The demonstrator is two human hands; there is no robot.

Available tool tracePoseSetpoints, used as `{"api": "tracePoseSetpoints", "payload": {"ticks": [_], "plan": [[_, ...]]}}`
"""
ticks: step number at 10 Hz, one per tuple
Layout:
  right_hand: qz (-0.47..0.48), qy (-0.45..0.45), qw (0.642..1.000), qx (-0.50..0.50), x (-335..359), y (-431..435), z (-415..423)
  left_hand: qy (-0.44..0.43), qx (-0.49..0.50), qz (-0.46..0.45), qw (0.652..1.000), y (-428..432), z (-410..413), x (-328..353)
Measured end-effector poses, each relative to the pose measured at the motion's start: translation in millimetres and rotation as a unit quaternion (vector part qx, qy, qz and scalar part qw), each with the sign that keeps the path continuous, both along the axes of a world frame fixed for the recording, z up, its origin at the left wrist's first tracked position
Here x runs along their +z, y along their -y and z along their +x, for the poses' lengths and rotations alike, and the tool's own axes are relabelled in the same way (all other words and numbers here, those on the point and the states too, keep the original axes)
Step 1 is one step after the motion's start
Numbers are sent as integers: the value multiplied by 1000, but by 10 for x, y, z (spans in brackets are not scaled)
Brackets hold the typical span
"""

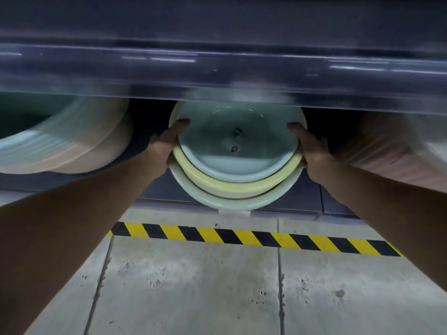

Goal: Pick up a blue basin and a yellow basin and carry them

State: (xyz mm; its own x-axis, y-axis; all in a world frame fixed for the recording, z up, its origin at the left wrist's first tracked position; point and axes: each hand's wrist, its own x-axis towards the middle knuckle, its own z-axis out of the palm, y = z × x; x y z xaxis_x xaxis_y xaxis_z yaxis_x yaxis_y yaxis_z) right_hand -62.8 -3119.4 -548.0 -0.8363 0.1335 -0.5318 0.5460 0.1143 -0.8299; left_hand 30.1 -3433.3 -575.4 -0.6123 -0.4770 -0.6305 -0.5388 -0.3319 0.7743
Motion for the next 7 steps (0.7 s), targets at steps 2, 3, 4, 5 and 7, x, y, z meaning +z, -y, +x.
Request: {"api": "tracePoseSetpoints", "payload": {"ticks": [2, 3, 4, 5, 7], "plan": [[-47, -27, 998, -23, -117, 46, -10, -46, 14, -26, 999, -49, -34, -14], [-29, -37, 999, 23, -97, 13, 107, -61, 26, -26, 997, -113, 107, -90], [4, -50, 996, 80, -80, -70, 300, -56, -13, -20, 998, -302, 331, 116], [31, -35, 990, 131, -1, -177, 585, -3, -38, -48, 998, -365, 552, 277], [135, -6, 969, 207, 518, -341, 1085, 41, -119, -132, 983, -433, 1046, 1066]]}}
